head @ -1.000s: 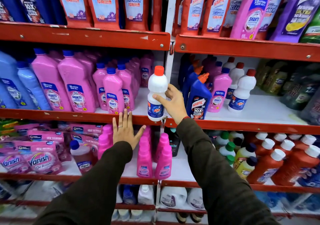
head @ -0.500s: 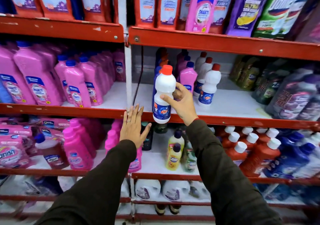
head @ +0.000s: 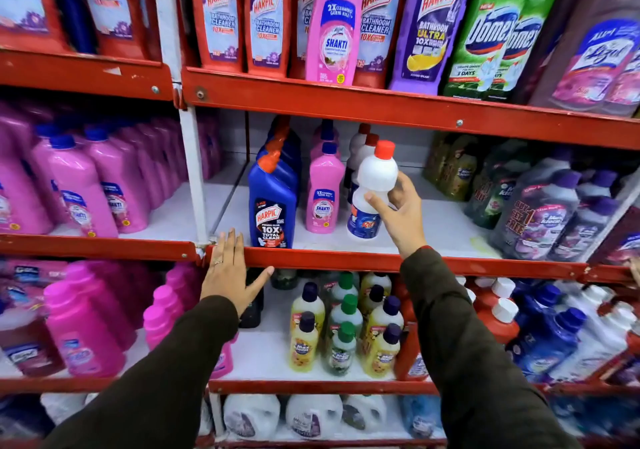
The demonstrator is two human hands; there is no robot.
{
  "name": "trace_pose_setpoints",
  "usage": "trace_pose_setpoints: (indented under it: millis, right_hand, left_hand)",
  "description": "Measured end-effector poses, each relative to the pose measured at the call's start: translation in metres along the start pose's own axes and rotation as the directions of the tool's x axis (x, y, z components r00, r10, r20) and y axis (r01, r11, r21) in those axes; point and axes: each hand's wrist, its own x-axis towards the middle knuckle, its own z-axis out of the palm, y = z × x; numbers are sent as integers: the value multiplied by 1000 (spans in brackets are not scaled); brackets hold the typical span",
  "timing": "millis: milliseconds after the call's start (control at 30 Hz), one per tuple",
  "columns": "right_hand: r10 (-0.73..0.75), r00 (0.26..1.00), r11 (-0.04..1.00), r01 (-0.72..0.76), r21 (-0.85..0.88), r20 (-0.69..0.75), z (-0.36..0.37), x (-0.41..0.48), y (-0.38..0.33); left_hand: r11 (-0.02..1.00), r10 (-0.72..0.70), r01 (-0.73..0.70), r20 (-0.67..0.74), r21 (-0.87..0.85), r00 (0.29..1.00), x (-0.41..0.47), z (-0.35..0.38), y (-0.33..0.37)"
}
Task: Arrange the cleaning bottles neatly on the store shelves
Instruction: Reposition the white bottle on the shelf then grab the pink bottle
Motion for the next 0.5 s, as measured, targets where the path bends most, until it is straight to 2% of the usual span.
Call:
trace_pose_setpoints:
  millis: [500]
  right_hand:
    - [105,994,994,-106,33,39,-29,4,41]
  left_hand:
    - [999,11,-12,25,45,1000,2,3,-3]
